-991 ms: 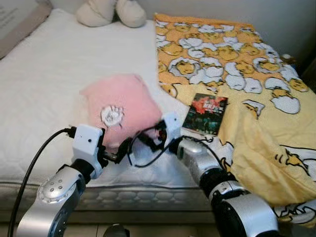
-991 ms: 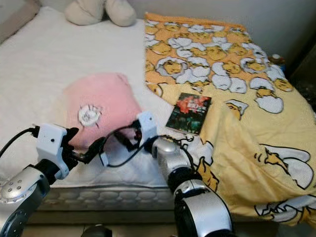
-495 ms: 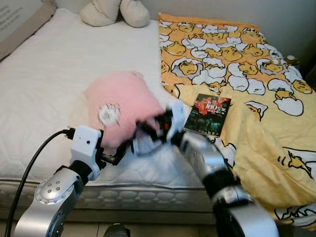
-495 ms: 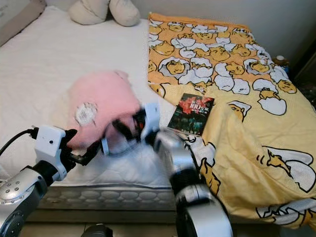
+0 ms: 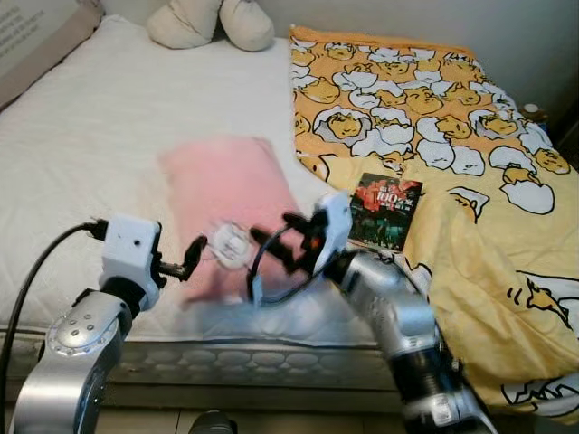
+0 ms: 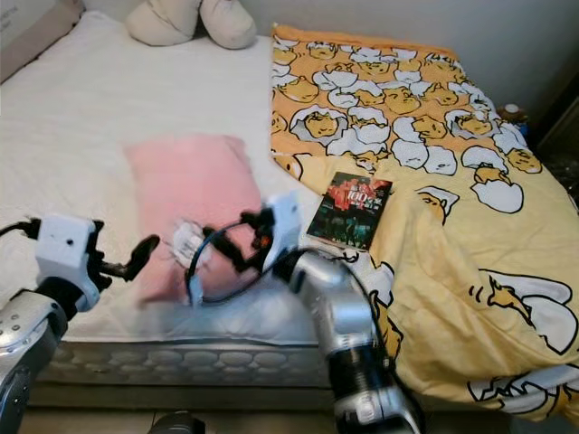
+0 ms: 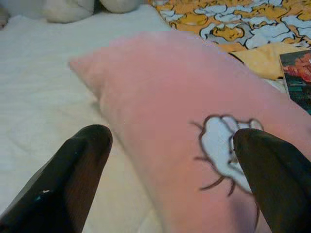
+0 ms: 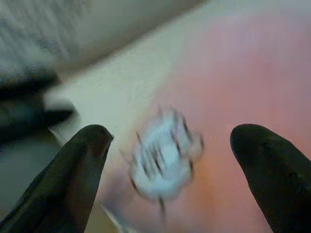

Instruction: Clean up the room

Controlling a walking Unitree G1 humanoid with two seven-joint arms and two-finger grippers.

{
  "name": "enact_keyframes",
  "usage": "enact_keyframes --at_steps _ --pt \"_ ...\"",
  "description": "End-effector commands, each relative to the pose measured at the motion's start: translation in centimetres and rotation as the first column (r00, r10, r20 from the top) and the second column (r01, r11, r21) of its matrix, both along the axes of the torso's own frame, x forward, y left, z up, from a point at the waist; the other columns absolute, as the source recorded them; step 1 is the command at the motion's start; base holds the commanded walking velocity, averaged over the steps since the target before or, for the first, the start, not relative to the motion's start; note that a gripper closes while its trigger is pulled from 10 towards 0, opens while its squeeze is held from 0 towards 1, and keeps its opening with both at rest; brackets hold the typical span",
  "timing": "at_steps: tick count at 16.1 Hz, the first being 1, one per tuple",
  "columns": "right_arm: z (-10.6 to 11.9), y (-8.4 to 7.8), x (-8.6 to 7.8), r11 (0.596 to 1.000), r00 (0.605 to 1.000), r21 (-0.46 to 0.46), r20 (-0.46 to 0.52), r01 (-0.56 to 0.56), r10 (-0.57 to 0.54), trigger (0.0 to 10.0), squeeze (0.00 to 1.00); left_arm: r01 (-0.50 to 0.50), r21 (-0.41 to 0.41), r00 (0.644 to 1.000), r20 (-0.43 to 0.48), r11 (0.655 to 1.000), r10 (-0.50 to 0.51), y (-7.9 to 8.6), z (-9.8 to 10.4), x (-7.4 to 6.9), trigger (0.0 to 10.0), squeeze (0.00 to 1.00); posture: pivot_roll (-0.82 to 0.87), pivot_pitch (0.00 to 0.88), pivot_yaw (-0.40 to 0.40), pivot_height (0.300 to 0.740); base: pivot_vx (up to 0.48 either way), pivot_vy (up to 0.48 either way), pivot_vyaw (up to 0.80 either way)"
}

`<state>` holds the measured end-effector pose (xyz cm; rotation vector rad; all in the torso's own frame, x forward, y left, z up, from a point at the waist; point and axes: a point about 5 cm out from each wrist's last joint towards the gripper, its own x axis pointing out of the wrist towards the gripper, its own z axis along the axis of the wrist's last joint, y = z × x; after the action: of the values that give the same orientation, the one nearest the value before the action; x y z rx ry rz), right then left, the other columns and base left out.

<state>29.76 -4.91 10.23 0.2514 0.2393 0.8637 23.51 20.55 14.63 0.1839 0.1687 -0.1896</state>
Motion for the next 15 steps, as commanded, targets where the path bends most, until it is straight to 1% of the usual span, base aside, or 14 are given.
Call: enact_keyframes --at_steps 1,2,3,4,5,6,7,8,10,11,12,13,14,15 --pt "-0.4 -1.3 0.2 0.995 0.998 -0.088 0.039 0.054 -0.051 10.0 0.0 0.036 0.02 0.999 0.019 0.999 -0.036 -0.4 0.5 -0.4 10.0 0.0 0.22 0.0 -0.057 0.74 0.0 0.0 0.0" --pt "-1.0 -2.0 0.1 0.986 0.995 -0.141 0.039 0.092 -0.088 10.0 0.0 0.069 0.034 0.997 -0.02 0.997 -0.068 -0.6 0.2 -1.0 10.0 0.0 0.23 0.0 -0.049 0.74 0.0 0.0 0.0" --pt "-1.8 -2.7 -0.2 0.973 0.994 -0.201 0.029 0.111 -0.108 10.0 0.0 0.131 0.059 0.988 -0.095 0.99 -0.125 -0.9 -0.6 -1.7 10.0 0.0 0.23 0.001 -0.048 0.74 0.0 0.0 0.0" --pt "-2.4 -3.0 -0.7 0.967 0.994 -0.23 0.008 0.112 -0.114 10.0 0.0 0.178 0.07 0.972 -0.167 0.981 -0.165 -0.9 -1.2 -2.3 10.0 0.0 0.23 0.002 -0.047 0.74 0.0 0.0 0.0" --pt "-2.5 -3.2 -1.0 0.967 0.989 -0.214 -0.008 0.142 -0.147 10.0 0.0 0.172 0.051 0.967 -0.198 0.984 -0.159 -0.6 -1.3 -2.0 10.0 0.0 0.23 0.0 -0.044 0.74 0.0 0.0 0.0" --pt "-1.5 -3.8 0.1 0.949 0.968 -0.192 0.057 0.25 -0.243 10.0 0.0 0.093 -0.023 0.988 -0.122 0.995 -0.095 -0.7 -0.4 -0.8 10.0 0.0 0.22 0.0 -0.044 0.74 0.0 0.0 0.0" --pt "-1.2 -5.3 1.6 0.888 0.924 -0.264 0.175 0.377 -0.34 10.0 0.0 0.054 -0.076 0.997 -0.049 0.996 -0.058 -1.2 0.5 -0.1 10.0 0.0 0.22 0.0 -0.044 0.74 0.0 0.0 0.0" --pt "-1.1 -5.9 2.1 0.857 0.903 -0.3 0.231 0.42 -0.362 10.0 0.0 0.038 -0.102 0.999 -0.018 0.994 -0.04 -1.3 0.8 0.2 10.0 0.0 0.21 0.0 -0.044 0.74 0.0 0.0 0.0" --pt "-1.7 -7.8 3.5 0.776 0.869 -0.405 0.325 0.484 -0.372 10.0 0.0 0.012 -0.242 0.995 0.096 0.97 0.011 -2.0 2.4 0.6 10.0 0.0 0.21 0.0 -0.046 0.74 0.0 0.0 0.0" --pt "-1.9 -8.7 4.0 0.726 0.853 -0.46 0.371 0.512 -0.367 10.0 0.0 0.021 -0.263 0.99 0.141 0.965 0.017 -2.1 3.1 0.4 10.0 0.0 0.22 0.0 -0.047 0.74 0.0 0.0 0.0" --pt "-2.2 -9.3 4.3 0.691 0.849 -0.501 0.385 0.521 -0.361 10.0 0.0 0.03 -0.272 0.988 0.154 0.962 0.012 -2.1 3.3 0.0 10.0 0.0 0.22 0.0 -0.045 0.74 0.0 0.0 0.0" --pt "-2.8 -9.8 4.4 0.671 0.852 -0.528 0.368 0.521 -0.372 10.0 0.0 0.052 -0.274 0.987 0.159 0.96 -0.008 -2.1 3.3 -0.7 10.0 0.0 0.22 0.0 -0.045 0.74 0.0 0.0 0.0" --pt "-3.9 -10.4 4.4 0.629 0.857 -0.583 0.365 0.514 -0.362 10.0 0.0 0.081 -0.243 0.991 0.127 0.967 -0.052 -2.0 2.6 -2.2 10.0 0.0 0.24 0.009 -0.031 0.74 0.0 0.0 0.0" --pt "-4.2 -10.5 4.3 0.616 0.859 -0.599 0.369 0.513 -0.356 10.0 0.0 0.087 -0.236 0.992 0.114 0.968 -0.062 -2.0 2.4 -2.6 10.0 0.0 0.24 0.009 -0.031 0.74 0.0 0.0 0.0"
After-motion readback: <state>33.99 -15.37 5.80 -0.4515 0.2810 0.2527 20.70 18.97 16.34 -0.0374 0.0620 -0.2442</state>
